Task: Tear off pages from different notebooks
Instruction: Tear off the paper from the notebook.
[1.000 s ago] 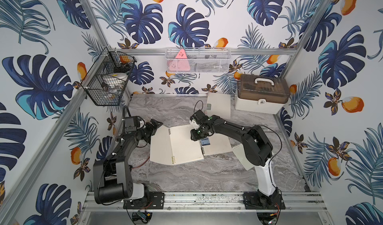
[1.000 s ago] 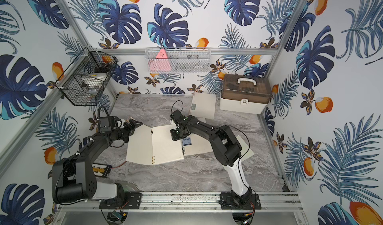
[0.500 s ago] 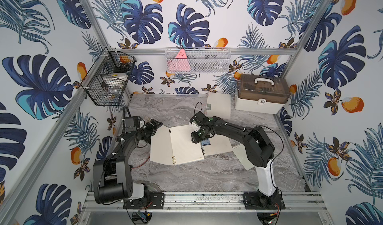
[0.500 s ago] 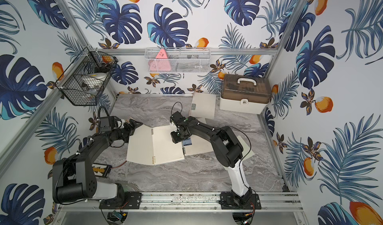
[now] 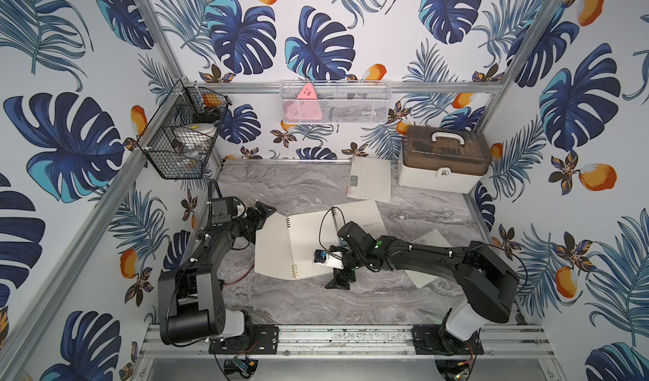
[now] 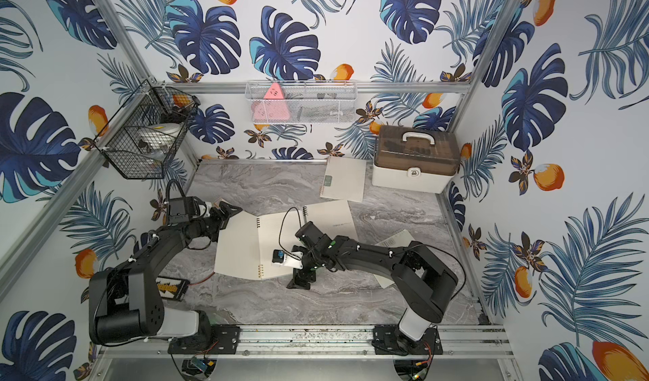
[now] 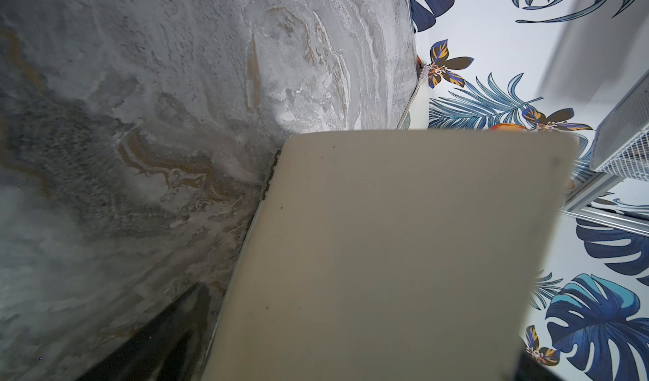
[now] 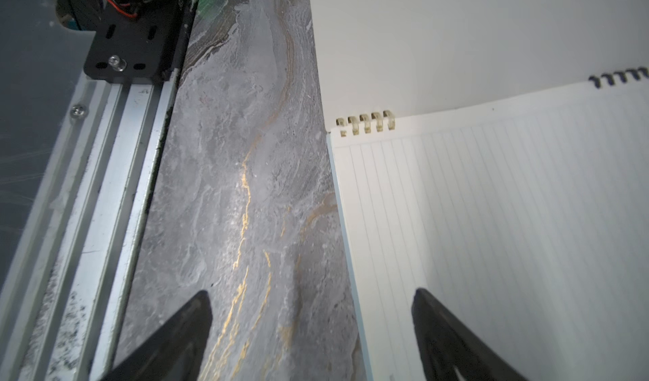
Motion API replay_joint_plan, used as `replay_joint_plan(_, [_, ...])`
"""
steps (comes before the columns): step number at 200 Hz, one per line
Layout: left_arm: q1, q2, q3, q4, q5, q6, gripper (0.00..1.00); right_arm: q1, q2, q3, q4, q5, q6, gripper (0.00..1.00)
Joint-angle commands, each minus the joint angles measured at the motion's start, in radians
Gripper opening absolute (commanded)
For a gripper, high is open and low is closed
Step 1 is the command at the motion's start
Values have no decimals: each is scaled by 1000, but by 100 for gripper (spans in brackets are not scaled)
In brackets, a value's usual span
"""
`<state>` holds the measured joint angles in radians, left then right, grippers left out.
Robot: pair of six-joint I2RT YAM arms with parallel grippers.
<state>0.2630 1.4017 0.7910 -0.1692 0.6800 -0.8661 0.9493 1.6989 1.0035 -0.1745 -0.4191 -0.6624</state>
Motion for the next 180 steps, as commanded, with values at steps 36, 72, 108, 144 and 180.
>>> replay_joint_plan(36, [1,1,1,14,5,-3,99,68,133,101,77,145,-122,85])
replay_joint_plan(72, [5,0,1,13,5,-2,99,91,201,161,96,204,-125,85])
replay_joint_plan(108, [3,0,-1,14,6,-2,99,95,262,224,68,244,-105,81])
replay_joint_plan(144, [5,0,-3,19,9,-4,99,96,288,237,63,257,-114,78])
replay_joint_plan(180, [5,5,-7,25,10,-7,99,95,276,217,91,242,-122,79])
